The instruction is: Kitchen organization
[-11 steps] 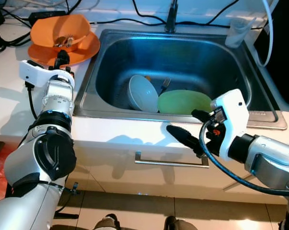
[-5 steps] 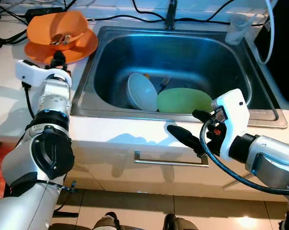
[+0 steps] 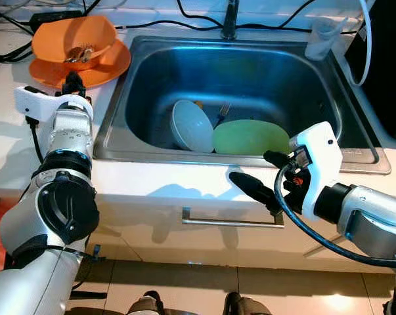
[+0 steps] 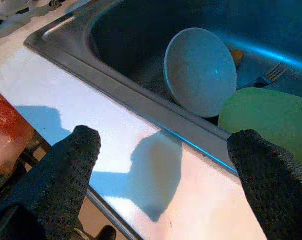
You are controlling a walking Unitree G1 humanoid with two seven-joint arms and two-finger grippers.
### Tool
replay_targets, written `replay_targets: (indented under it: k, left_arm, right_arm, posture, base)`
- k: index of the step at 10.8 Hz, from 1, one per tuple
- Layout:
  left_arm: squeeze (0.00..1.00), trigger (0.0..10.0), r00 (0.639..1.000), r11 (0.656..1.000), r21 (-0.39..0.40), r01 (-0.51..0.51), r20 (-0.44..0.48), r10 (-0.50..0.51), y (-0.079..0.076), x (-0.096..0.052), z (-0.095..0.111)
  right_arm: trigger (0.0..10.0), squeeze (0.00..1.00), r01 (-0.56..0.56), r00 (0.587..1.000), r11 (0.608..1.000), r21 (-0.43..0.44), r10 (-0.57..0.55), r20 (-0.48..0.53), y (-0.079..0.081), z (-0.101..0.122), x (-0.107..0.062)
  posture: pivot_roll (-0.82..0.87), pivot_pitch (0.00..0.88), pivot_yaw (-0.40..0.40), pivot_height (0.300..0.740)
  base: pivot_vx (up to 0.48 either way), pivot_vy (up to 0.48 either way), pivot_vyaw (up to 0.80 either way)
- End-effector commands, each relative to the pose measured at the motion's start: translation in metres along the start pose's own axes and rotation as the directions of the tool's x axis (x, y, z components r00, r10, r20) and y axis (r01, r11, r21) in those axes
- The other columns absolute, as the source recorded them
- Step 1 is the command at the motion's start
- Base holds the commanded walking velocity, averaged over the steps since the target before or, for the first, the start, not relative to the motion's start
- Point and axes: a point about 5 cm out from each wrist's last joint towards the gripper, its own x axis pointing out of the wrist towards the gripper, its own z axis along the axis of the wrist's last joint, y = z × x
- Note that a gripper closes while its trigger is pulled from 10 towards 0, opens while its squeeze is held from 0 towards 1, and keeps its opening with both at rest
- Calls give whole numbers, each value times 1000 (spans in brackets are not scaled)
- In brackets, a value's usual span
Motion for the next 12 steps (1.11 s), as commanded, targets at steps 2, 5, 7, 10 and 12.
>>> replay_targets:
  k: [2, 5, 7, 10, 12]
  left_arm:
    - [0, 0, 984, 985, -32, -169, -71, 166, 41, -7, -17]
    - [0, 0, 982, 984, -31, -174, -73, 172, 41, -7, -16]
    - [0, 0, 982, 984, -34, -177, -70, 175, 42, -6, -14]
    - [0, 0, 983, 984, -36, -176, -68, 173, 41, -6, -13]
    - [0, 0, 984, 985, -46, -168, -67, 165, 34, -5, -13]
  right_arm:
    - [10000, 0, 5, 1000, 1000, -22, -5, 8, 2, 3, -5]
    - [10000, 0, 5, 1000, 1000, -22, -4, 9, 2, 3, -5]
    - [10000, 0, 4, 1000, 1000, -23, -3, 9, 2, 3, -5]
    - [10000, 0, 5, 1000, 1000, -22, -4, 7, 2, 3, -5]
    - [10000, 0, 4, 1000, 1000, -22, -4, 7, 1, 3, -4]
  posture:
    - [-243, 223, -17, 740]
    - [-242, 222, -16, 740]
    - [-243, 219, -15, 740]
    - [-242, 219, -16, 740]
    - [-235, 217, -15, 740]
  base:
    - [0, 0, 0]
    - [0, 0, 0]
    - [0, 0, 0]
    - [0, 0, 0]
    - [0, 0, 0]
